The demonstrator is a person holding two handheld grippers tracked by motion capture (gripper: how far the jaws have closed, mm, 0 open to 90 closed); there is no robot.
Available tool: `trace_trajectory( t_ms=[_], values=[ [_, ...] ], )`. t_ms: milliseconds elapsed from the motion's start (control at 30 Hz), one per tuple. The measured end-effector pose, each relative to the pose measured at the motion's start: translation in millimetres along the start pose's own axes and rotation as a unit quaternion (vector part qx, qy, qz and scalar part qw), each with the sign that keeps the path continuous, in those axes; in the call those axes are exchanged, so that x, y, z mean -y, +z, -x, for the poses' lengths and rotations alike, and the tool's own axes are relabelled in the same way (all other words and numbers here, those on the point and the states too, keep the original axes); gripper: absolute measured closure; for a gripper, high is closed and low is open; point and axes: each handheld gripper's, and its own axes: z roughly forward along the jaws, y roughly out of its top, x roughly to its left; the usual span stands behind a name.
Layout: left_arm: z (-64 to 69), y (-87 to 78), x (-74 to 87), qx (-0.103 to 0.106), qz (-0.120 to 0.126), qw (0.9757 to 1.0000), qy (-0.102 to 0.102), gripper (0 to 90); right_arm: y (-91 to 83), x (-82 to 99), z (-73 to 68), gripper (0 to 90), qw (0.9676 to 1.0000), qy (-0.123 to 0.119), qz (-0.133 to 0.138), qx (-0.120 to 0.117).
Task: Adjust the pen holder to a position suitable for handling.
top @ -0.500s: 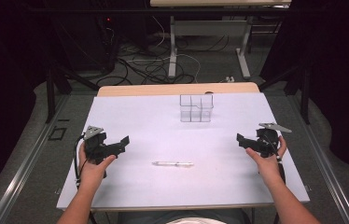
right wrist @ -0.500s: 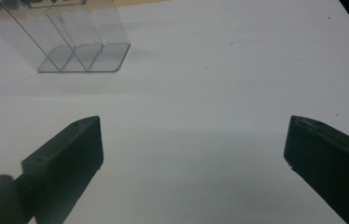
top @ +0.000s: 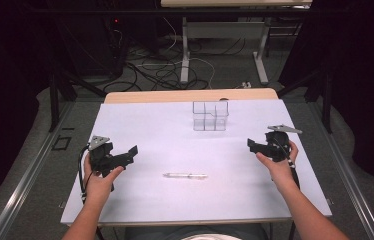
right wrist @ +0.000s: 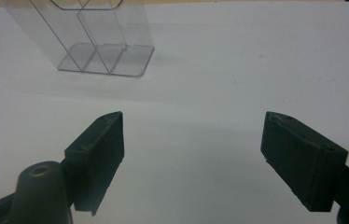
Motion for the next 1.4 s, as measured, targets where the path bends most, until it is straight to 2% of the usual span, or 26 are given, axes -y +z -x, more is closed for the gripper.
trace_trajectory(
  t_ms=[100,167,267,367,500,600,700,767,1000,1200,1300,1400],
  values=[
    [-0.5,0.6,0.2,-0.001,-0.002,1.0,-0.003,0.7,1.9,-8.9,-7.0,22.6,0.9999,-0.012,-0.003,-0.002],
    [-0.4,1.5,0.7,0.001,-0.002,1.0,-0.002,0.7,3.8,-15.1,-11.5,22.7,0.9999,-0.013,-0.002,-0.002],
    [0.2,2.0,0.4,0.004,0.0,1.0,0.0,0.7,6.7,-26.3,-17.8,22.8,0.9998,-0.006,-0.013,-0.01],
    [0.3,2.3,0.4,0.003,0.002,1.0,0.001,0.7,8.9,-36.7,-23.3,22.9,0.9996,-0.012,-0.022,-0.012],
    [0.1,2.9,0.5,0.002,0.002,1.0,0.0,0.8,10.5,-48.1,-29.8,23.9,0.9996,-0.02,-0.019,-0.009],
    [0.3,2.7,0.6,0.002,0.002,1.0,0.001,0.8,12.2,-64.0,-37.0,27.2,0.9993,-0.028,-0.022,-0.014],
    [0.4,2.7,0.7,0.003,0.002,1.0,0.0,1.0,12.5,-76.1,-40.4,36.2,0.9989,-0.027,-0.026,-0.027],
    [0.3,2.7,0.9,0.003,0.003,1.0,-0.002,1.1,13.3,-80.6,-42.2,37.1,0.9989,-0.024,-0.028,-0.029],
    [-0.7,2.9,0.9,0.003,0.002,1.0,-0.002,1.1,19.8,-103.6,-48.6,39.9,0.9987,-0.031,-0.038,-0.016],
    [-2.0,2.9,0.6,0.002,0.001,1.0,-0.005,1.1,28.6,-117.0,-54.4,43.8,0.9983,-0.02,-0.054,-0.003],
    [-1.9,3.5,0.9,0.002,0.001,1.0,-0.004,1.4,34.7,-122.2,-58.4,46.2,0.9978,-0.01,-0.065,-0.003],
    [-2.0,3.6,0.9,0.001,0.001,1.0,-0.003,1.4,41.3,-125.7,-62.9,50.1,0.9971,-0.012,-0.074,0.007]
  ],
)
